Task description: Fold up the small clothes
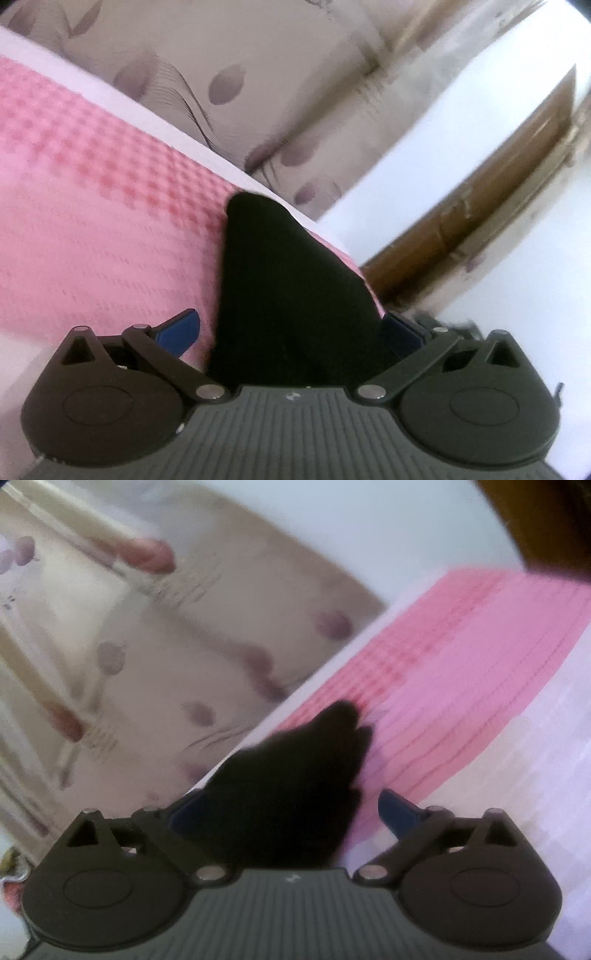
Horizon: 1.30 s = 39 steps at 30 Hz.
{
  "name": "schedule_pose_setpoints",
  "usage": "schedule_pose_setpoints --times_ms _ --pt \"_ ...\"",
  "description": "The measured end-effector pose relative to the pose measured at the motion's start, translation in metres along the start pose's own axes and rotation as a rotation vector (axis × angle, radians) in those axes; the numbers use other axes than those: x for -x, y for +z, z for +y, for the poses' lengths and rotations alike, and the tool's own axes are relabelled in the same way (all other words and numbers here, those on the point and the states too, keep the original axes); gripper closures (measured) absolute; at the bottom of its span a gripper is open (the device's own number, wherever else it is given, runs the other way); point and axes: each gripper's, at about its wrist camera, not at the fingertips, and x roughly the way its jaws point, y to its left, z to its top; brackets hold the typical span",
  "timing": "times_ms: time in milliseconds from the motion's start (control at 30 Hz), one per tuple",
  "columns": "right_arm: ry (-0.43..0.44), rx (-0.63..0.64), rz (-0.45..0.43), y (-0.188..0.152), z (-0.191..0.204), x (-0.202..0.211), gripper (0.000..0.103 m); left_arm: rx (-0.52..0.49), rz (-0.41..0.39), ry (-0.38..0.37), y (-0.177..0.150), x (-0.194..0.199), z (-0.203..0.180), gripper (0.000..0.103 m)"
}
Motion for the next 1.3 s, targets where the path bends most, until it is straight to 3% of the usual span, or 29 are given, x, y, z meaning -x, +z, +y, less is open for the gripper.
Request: schedule_pose_setpoints --times_ms 67,167,233,267,300,333,400,500,667,767,867,900,933,967,1000,1033,1100,1300 --pt "-0.025 0.021 0.060 -0.004 0.002 -0.010 0.003 -0.015 0.028 0.016 0.016 -0.011 0.004 0.000" --pt "-0.005 0.032 0.120 -0.012 0.001 -0.030 0.004 -0.028 0.193 0.043 0.032 -0.050 0.011 0.000" --pt "0.001 0.075 0.131 -0.019 0.006 -0.040 0.005 -0.002 0.255 -0.002 0.035 -0.071 0.019 0.001" --pt "0.001 0.104 0.138 -0.021 0.011 -0.044 0.011 -0.015 0.251 -0.031 0.036 -0.078 0.018 0.001" --pt "0.016 0.114 0.157 -0.023 0.014 -0.050 0.026 -0.033 0.261 -0.047 0.037 -0.085 0.017 0.006" --pt "0.023 0.113 0.178 -0.025 0.017 -0.056 0.034 -0.054 0.269 -0.054 0.037 -0.092 0.014 0.025" --pt "0.028 0.116 0.186 -0.028 0.021 -0.065 0.048 -0.086 0.260 -0.013 0.031 -0.100 0.008 0.041" --pt "0.072 0.072 0.186 -0.032 0.023 -0.071 0.054 -0.040 0.229 -0.016 0.027 -0.087 0.012 0.056" --pt "0.185 0.050 0.219 -0.048 0.042 -0.083 0.056 -0.001 0.180 0.017 0.025 -0.028 0.018 0.057" --pt "0.251 0.060 0.256 -0.068 0.061 -0.090 0.056 -0.001 0.149 0.072 0.018 0.018 0.020 0.057" --pt "0.245 0.075 0.313 -0.087 0.073 -0.097 0.055 -0.041 0.128 0.151 0.005 0.051 0.022 0.055" --pt "0.238 0.083 0.321 -0.089 0.076 -0.097 0.052 -0.058 0.114 0.183 -0.002 0.058 0.023 0.048" --pt "0.218 0.092 0.315 -0.088 0.078 -0.095 0.048 -0.094 0.100 0.208 -0.007 0.063 0.022 0.033" --pt "0.185 0.092 0.306 -0.085 0.078 -0.091 0.038 -0.126 0.082 0.231 -0.009 0.067 0.022 0.023" --pt "0.164 0.088 0.289 -0.082 0.076 -0.085 0.035 -0.148 0.051 0.255 -0.013 0.071 0.021 0.008" --pt "0.154 0.090 0.259 -0.079 0.075 -0.075 0.035 -0.162 0.012 0.253 -0.016 0.077 0.019 0.001" --pt "0.123 0.111 0.203 -0.074 0.074 -0.052 0.035 -0.181 -0.032 0.215 -0.019 0.081 0.018 0.000" --pt "0.025 0.332 0.081 -0.090 0.111 0.001 0.036 -0.162 0.030 0.175 -0.034 0.059 0.027 0.001"
